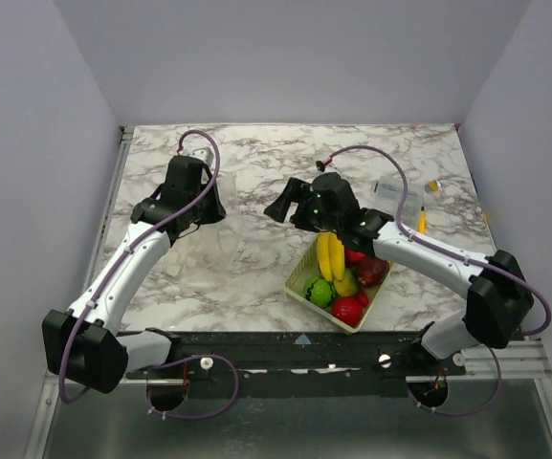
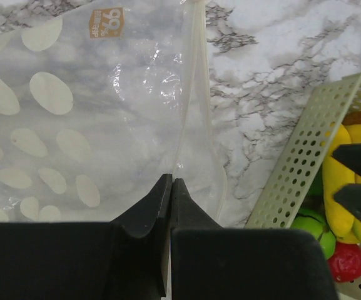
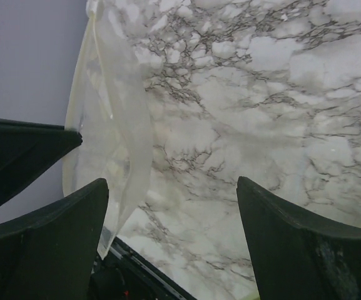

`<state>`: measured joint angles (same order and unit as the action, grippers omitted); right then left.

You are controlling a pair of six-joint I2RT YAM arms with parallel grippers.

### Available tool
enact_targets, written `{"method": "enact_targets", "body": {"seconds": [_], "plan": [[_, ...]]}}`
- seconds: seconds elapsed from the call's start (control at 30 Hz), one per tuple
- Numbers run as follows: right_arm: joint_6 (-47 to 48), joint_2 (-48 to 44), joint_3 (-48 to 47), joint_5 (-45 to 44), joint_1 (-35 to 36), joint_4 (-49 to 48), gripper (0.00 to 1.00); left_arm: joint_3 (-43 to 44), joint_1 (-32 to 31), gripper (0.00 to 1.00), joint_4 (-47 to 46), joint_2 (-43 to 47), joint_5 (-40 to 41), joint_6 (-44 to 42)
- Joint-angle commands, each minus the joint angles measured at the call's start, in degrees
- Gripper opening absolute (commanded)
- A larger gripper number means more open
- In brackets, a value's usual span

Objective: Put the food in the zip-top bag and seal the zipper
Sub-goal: Open the zipper of the food storage bag at the center of the board.

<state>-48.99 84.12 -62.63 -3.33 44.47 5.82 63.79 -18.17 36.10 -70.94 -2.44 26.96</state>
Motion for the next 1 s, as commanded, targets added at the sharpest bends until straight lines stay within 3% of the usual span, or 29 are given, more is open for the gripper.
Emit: {"method": "enact_targets", "body": {"seconds": [0.0, 0.2, 0.5, 0.77, 0.97], "plan": [[-5.55, 4.95, -1.3, 1.98, 2.72, -5.28, 0.82, -0.59, -1.28, 0.0, -4.67, 3.56, -5.0, -2.4], [-6.51, 9.49, -5.07, -1.2, 7.15, -5.29, 0.74, -0.25, -1.6, 0.0, -4.84, 4.05, -8.69, -2.35], [-3.16, 5.89, -4.26, -11.32, 8.62, 0.61, 0.73, 0.61, -1.62, 0.0, -4.03, 2.66, -10.58, -2.92], [-1.18, 4.59, -4.69, -11.03, 9.1, -1.69, 0.73, 0.98, -1.69, 0.0, -4.12, -0.08, -13.39, -2.18], [1.57, 6.88, -6.67, -12.37, 9.22, -3.21, 0.73, 0.64, -2.22, 0.0, -4.19, -0.19, -11.07, -3.09]]}}
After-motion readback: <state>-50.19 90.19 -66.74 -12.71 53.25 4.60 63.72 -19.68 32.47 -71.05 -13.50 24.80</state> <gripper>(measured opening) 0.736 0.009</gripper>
